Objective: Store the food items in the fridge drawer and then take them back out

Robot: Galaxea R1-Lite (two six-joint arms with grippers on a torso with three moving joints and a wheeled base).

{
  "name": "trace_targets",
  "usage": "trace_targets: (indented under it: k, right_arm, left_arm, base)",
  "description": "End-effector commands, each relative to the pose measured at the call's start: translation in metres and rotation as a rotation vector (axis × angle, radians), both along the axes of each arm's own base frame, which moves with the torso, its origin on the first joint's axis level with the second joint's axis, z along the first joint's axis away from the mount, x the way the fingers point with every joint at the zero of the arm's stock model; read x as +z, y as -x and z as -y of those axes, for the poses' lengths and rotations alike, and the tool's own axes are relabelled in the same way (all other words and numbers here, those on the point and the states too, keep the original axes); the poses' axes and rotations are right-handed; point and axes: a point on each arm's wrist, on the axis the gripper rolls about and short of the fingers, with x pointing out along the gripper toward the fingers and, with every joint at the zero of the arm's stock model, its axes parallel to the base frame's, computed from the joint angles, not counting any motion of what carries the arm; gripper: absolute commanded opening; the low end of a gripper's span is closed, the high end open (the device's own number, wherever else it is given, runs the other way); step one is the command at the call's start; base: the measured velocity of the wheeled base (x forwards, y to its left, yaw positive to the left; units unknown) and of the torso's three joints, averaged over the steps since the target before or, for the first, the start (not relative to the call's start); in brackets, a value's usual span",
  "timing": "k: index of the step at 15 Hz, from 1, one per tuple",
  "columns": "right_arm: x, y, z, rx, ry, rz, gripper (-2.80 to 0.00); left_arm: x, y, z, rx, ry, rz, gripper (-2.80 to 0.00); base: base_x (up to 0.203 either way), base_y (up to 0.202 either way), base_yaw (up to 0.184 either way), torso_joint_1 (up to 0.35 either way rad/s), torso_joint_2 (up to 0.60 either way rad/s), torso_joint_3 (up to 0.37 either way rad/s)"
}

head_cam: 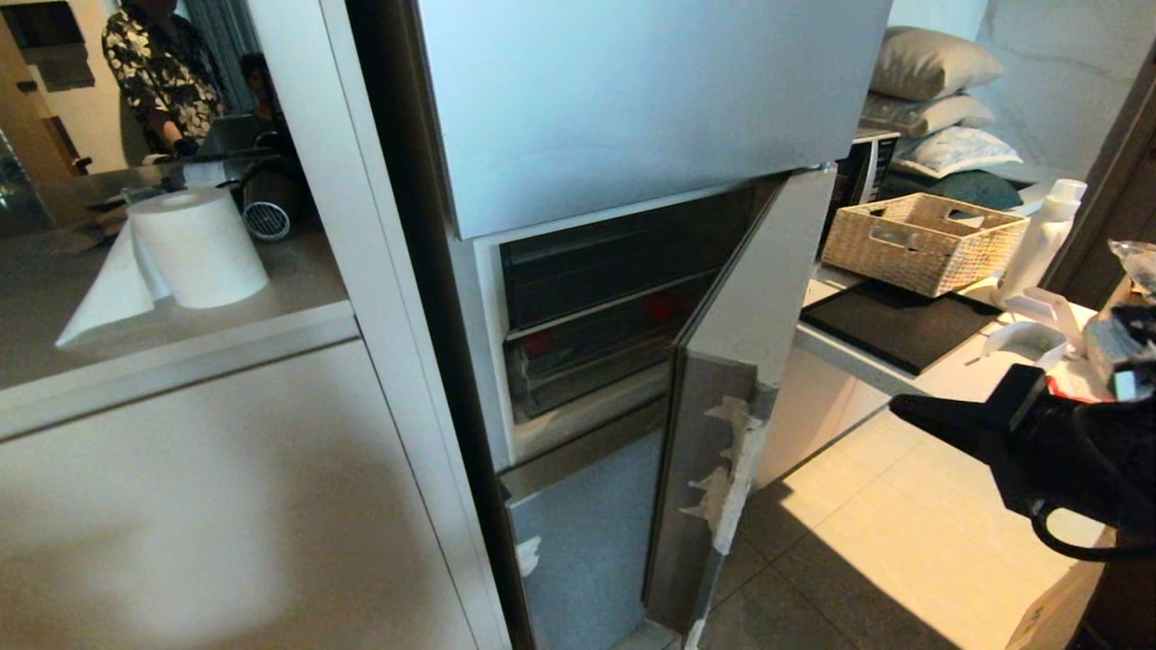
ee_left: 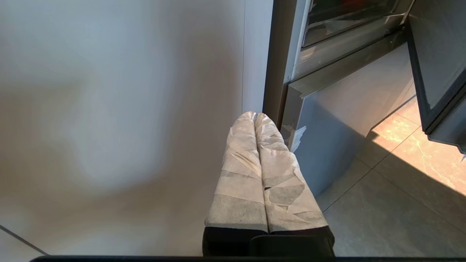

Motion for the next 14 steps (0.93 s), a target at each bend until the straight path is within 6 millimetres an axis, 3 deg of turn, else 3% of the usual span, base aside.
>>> trace_targets:
  k: [1, 6, 11, 14]
  right_arm:
    - [-0.013, -0.032, -0.034, 0.081, 0.049, -0.066, -2.80]
    - [-0.039, -0.109, -0.105, 0.164, 0.133, -0.048, -2.80]
    - [-0.060, -0.181, -0.178, 0.231, 0.039, 0.181, -2.80]
    - [-0.046, -0.197, -0.192, 0.222, -0.058, 0.278, -2.80]
  left_arm:
    - [0.000, 0.000, 0.000, 0.000, 0.000, -0.002, -2.80]
    - [0.000, 0.000, 0.000, 0.000, 0.000, -0.002, -2.80]
    - [0.000, 0.000, 0.000, -0.002, 0.000, -0.002, -2.80]
    - [0.000, 0.000, 0.000, 0.000, 0.000, -0.002, -2.80]
  base:
    - [0.000, 0.000, 0.000, 0.000, 0.00, 0.000]
    - [0.000, 0.000, 0.000, 0.000, 0.00, 0.000]
    - [0.000, 0.000, 0.000, 0.000, 0.00, 0.000]
    - [0.000, 0.000, 0.000, 0.000, 0.00, 0.000]
